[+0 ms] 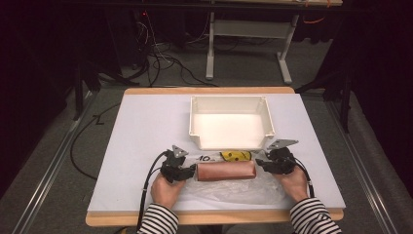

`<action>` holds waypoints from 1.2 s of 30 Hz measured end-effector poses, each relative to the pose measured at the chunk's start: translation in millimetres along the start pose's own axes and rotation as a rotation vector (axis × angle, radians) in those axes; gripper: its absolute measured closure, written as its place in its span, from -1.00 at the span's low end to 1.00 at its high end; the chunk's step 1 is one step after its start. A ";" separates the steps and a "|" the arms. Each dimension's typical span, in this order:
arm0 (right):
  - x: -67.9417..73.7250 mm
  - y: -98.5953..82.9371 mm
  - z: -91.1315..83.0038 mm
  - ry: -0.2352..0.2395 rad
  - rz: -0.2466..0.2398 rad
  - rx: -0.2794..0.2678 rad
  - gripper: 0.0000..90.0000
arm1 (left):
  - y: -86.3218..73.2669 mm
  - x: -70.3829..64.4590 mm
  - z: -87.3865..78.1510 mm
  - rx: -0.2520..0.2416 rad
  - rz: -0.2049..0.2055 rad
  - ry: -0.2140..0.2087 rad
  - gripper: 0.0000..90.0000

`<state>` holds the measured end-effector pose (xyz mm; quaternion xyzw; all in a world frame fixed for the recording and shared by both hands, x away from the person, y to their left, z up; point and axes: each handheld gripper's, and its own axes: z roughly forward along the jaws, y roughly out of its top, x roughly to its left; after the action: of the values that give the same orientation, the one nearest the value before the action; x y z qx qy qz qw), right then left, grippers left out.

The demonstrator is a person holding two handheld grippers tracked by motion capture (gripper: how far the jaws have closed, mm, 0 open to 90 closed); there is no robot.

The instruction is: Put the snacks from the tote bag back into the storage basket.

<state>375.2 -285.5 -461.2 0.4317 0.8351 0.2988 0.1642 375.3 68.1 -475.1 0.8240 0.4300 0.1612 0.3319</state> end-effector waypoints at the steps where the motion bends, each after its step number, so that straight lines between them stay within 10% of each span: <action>1: 1.3 -0.4 2.3 0.009 -0.011 0.012 0.53 | -0.3 0.1 -0.1 -0.002 0.002 -0.005 0.13; 9: 3.3 -2.0 2.7 0.009 -0.063 0.019 0.95 | 2.2 7.1 -4.4 0.036 0.018 -0.030 0.92; 12: 4.9 -1.9 -2.3 -0.040 -0.084 -0.013 0.99 | 4.7 6.9 -4.2 0.035 0.060 0.007 0.99; 15: -4.3 -3.1 -6.3 -0.059 -0.044 -0.034 1.00 | 6.3 19.3 -0.2 0.017 0.002 -0.005 0.99; 18: -10.5 -4.9 0.1 -0.054 -0.019 0.006 0.99 | 8.1 9.0 2.9 0.022 0.067 0.037 0.98; 31: 11.4 -13.2 -50.6 0.002 -0.030 -0.144 0.15 | -10.1 8.4 -39.4 -0.060 -0.049 -0.050 -0.04; 36: 18.6 -23.0 -48.6 0.033 -0.042 -0.112 0.03 | -21.6 2.2 -38.2 -0.039 -0.084 -0.093 -0.29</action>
<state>324.3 -297.9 -439.0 0.3992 0.8285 0.3487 0.1805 342.5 94.3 -462.1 0.8051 0.4452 0.1172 0.3739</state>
